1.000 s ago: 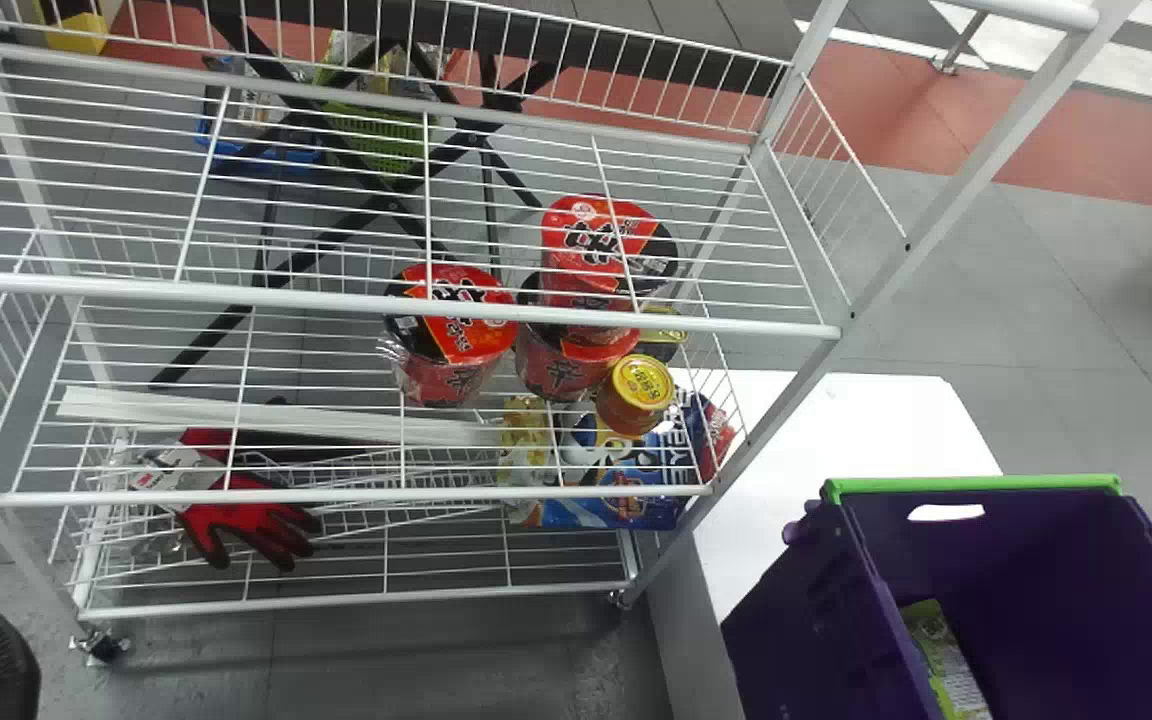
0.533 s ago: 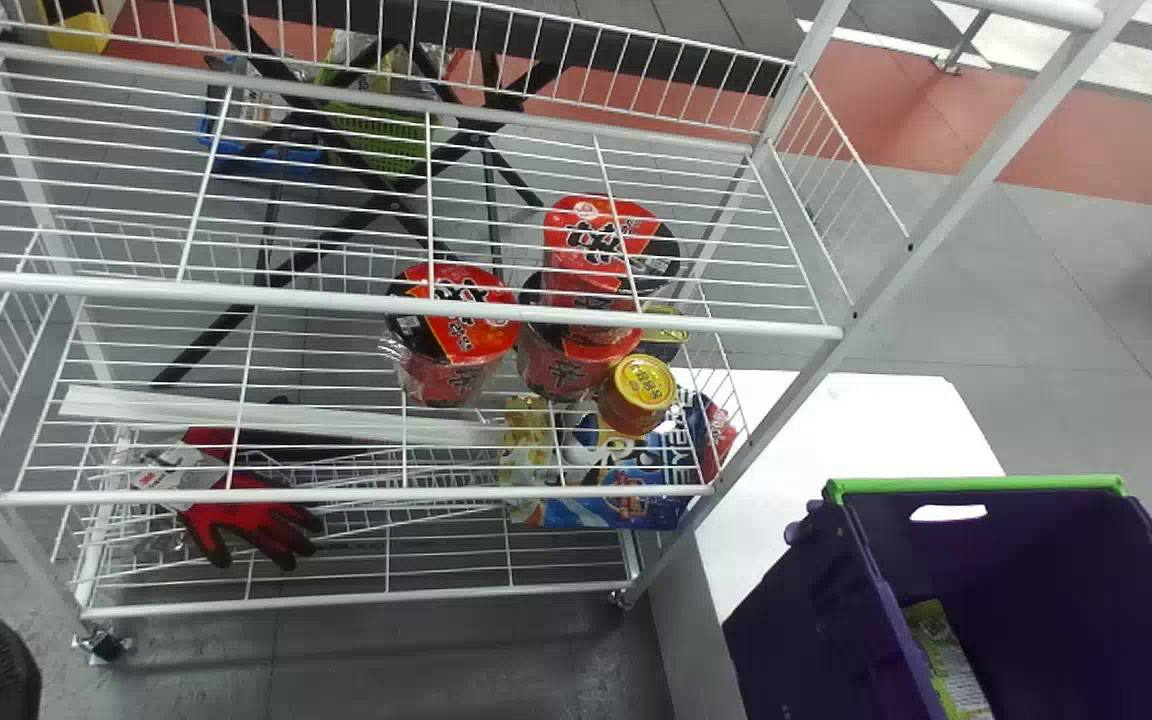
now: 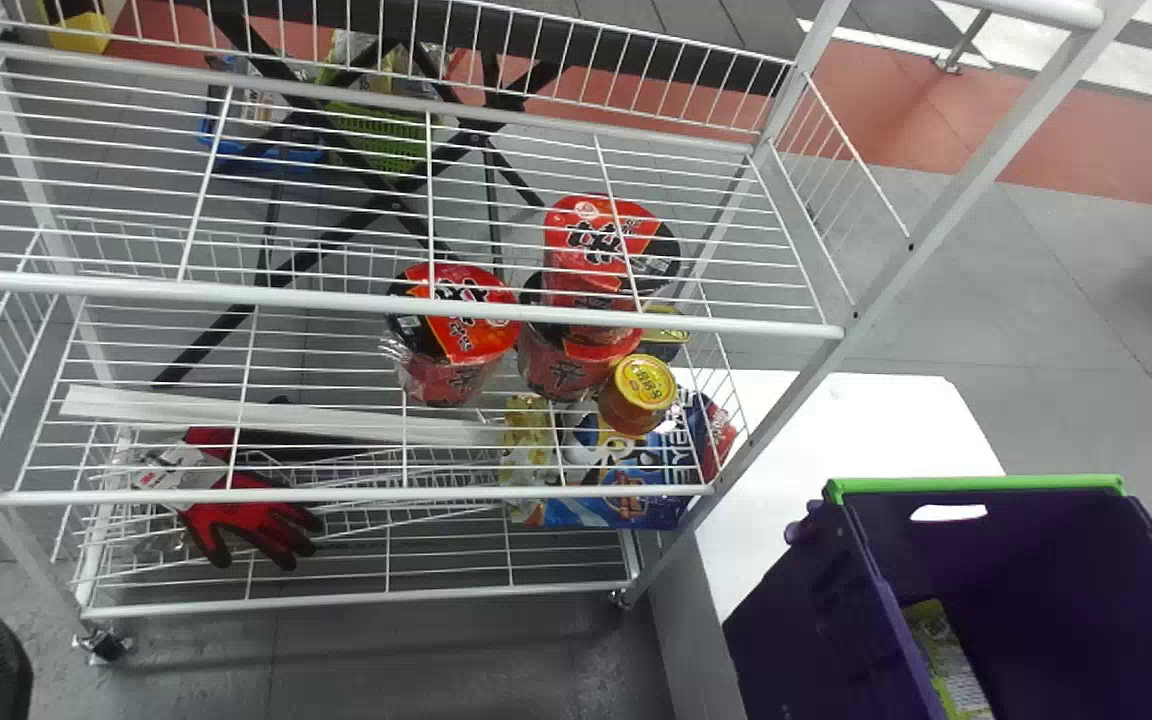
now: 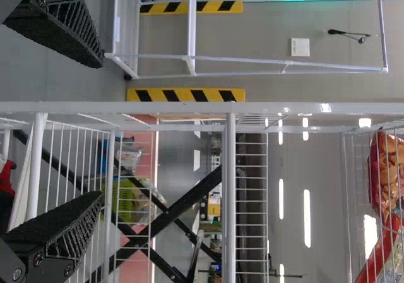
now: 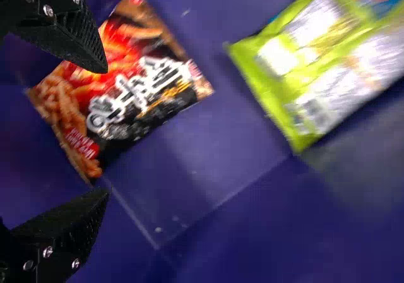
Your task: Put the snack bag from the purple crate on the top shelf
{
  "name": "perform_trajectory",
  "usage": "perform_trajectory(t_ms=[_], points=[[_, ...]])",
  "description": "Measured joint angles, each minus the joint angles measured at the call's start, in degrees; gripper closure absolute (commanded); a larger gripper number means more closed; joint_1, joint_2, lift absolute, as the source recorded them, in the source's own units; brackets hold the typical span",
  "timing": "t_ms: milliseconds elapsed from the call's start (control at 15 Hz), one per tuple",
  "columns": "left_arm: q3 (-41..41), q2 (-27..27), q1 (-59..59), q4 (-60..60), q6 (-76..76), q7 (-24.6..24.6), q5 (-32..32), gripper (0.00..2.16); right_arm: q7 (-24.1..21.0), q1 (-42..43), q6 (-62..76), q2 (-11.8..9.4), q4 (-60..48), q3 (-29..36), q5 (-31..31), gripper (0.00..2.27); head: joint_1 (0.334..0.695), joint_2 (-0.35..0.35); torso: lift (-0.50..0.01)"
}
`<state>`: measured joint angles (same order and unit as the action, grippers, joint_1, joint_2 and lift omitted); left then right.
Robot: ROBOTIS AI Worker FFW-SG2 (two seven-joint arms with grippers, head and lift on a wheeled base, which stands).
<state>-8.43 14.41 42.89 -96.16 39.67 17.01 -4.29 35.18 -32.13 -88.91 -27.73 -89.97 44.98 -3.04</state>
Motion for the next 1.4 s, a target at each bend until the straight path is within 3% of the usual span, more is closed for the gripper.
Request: perform_trajectory(t_ms=[333,600,1267,1333,1400], points=[[0.08,0.00,-0.42,0.64,0.66,-0.05,-0.23,0.09,3.81,4.22,0.79,-0.97,7.64,-9.99,8.94,0.16,0.695,-0.350,-0.452],[0.17,-0.07,-0.87,1.49,1.93,-0.07,-0.71,0.09,8.15,5.51,10.61,-0.52,11.95,-14.10,12.03,0.16,0.695,-0.350,-0.452],[0.34,0.00,-2.00,3.22,3.45,-0.40,-1.15,0.09,7.91,7.32,28.22,5.50,18.09,-20.57,15.14,0.16,0.695,-0.350,-0.452],[0.35,0.00,-2.08,3.33,3.47,-0.52,-1.25,0.09,7.33,7.34,29.42,5.83,18.61,-21.21,15.69,0.30,0.695,-0.350,-0.452],[0.43,0.00,-2.14,3.40,3.48,-0.82,-1.43,0.09,7.08,7.37,30.14,6.18,18.90,-21.62,16.15,0.65,0.695,-0.350,-0.452]])
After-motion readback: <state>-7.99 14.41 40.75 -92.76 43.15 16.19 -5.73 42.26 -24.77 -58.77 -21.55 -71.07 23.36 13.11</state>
